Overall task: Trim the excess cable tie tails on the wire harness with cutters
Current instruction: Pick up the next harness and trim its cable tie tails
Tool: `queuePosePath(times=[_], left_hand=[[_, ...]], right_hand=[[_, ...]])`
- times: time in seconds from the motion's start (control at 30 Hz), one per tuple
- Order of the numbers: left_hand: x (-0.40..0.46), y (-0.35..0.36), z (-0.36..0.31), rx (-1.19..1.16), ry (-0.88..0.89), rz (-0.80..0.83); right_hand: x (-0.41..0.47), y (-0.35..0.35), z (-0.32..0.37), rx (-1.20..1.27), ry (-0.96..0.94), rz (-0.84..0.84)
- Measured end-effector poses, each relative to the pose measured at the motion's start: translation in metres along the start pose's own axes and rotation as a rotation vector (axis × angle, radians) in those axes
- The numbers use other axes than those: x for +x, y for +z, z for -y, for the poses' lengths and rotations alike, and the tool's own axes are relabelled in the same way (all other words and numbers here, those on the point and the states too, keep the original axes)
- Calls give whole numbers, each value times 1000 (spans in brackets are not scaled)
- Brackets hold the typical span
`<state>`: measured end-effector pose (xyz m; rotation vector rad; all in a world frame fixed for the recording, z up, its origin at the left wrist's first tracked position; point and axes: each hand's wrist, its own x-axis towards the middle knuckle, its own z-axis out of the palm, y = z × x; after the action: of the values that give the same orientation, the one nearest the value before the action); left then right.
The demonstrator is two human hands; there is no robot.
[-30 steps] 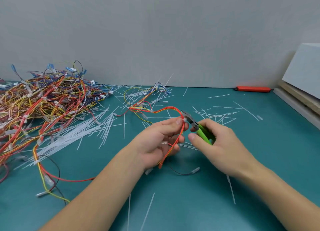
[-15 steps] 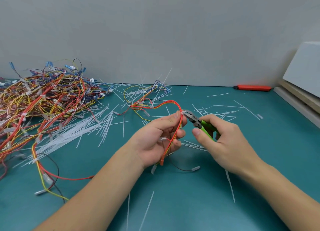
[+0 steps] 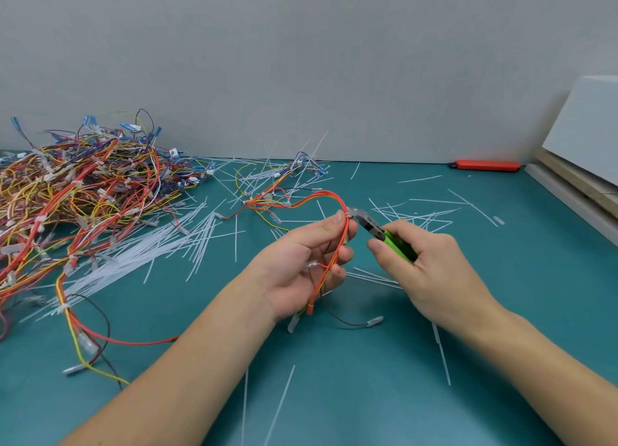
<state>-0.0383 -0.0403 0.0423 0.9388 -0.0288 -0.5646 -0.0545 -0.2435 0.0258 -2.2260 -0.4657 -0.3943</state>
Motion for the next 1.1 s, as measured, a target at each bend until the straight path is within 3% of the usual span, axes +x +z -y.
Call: queuePosePath(times=[0.1,0.23,0.33,0.43,0.57,0.77,0.97,1.1], left_hand=[[0,1,0,16,3,-4],[0,1,1,219,29,-43],[-1,0,1,415,25,-20],[-2,0,3,591,-50,63],[-5,3,8,774,-128,207],[-6,5,14,892,-167,297],[-3,-1,7,788,-184,110],[0,-1,0,635,-103,-112]], right_hand=[[1,3,6,114,97,-33],[11,-10,13,853,620,-37],[16,-28,8,1280,838,12],[17,-28,2,1216,913,90],[10,-18,11,970,756,226],[3,-5,18,750,594,124],[6,-10,16,809,582,83],[6,-14,15,646,487,20]])
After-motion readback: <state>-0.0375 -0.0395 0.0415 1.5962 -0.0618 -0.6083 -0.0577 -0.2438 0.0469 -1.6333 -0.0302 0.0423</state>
